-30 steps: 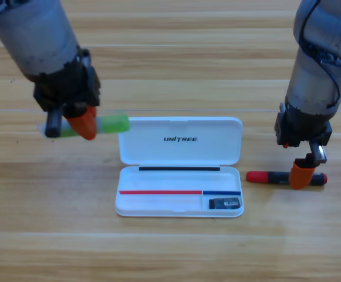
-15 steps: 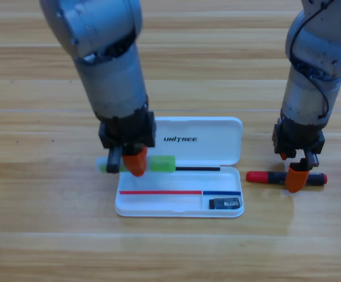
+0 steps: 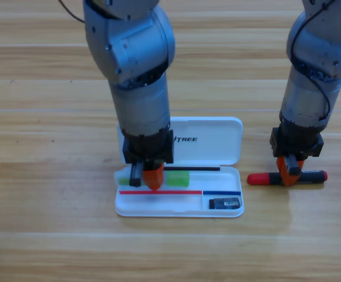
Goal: Clean up eraser and pencils
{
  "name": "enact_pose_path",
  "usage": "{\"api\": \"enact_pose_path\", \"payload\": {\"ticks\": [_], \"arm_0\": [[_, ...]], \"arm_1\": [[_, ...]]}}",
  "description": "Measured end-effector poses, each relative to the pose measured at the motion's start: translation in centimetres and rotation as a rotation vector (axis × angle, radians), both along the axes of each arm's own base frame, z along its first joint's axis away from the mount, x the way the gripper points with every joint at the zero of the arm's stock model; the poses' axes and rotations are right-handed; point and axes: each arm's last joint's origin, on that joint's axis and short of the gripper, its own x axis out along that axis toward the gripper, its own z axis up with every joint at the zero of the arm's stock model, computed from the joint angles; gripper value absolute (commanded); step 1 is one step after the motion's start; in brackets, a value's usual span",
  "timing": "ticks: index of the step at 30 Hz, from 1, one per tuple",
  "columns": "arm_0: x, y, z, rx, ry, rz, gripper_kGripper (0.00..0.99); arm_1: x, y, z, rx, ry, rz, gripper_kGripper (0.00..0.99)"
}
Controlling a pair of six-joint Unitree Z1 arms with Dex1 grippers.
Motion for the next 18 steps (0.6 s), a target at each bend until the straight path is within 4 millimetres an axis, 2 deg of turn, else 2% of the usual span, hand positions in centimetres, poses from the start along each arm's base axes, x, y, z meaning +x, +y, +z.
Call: {"api": "enact_pose_path", "payload": {"ticks": [8,12,14,18], "arm_0": [[0.0,-0.1,-0.4,0.0,0.011,0.003,0.0],[-0.1,-0.2,-0.4,-0.004,0.015,0.008,0.0],[-0.2,-0.3,-0.4,-0.007,0.019,0.008,0.0],[-0.6,-0.7,-0.4,-0.012,0.026,0.004,0.0]], "arm_1": [[-0.2,-0.2,0.1,-0.002,0.003,0.002,0.0],[-1.1,-0.7,0.8,0.002,0.036,0.001,0.0],[-1.5,-0.9,2.1,0.034,0.029,0.001,0.0],[-2.7,-1.8,6.1,0.092,-0.037,-0.003,0.0]]}}
